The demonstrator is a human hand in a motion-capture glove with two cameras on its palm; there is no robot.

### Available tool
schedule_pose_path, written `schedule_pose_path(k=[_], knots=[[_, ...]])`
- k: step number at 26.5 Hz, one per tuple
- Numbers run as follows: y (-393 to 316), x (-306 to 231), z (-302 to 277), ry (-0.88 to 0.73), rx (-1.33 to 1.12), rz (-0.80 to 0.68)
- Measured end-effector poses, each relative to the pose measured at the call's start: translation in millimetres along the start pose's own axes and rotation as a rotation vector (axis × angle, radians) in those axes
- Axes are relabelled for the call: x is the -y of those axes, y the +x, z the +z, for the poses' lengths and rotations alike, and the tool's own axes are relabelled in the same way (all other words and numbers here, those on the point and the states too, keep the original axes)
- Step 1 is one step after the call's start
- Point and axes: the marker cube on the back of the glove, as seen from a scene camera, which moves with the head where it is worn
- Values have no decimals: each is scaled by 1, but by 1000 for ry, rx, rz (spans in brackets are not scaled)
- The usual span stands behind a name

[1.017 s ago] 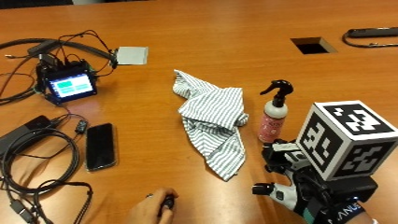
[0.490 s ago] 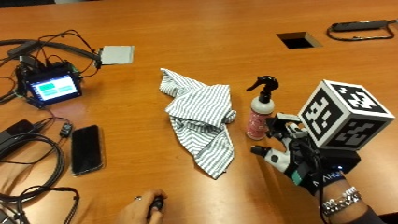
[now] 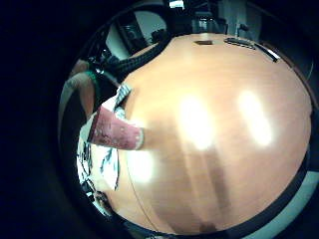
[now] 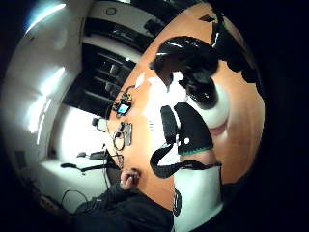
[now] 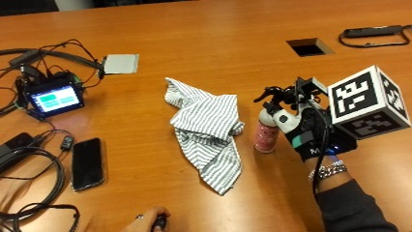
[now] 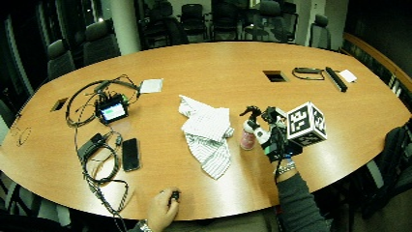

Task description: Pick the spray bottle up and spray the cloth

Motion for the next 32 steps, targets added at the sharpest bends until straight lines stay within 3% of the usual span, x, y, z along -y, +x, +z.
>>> schedule_pose_path(k=[14, 17, 25, 32], knots=[[-8, 21, 52, -184, 558, -43], [-11, 24, 59, -125, 576, -103], [-27, 40, 59, 248, 485, -261], [-16, 37, 80, 239, 472, -261]])
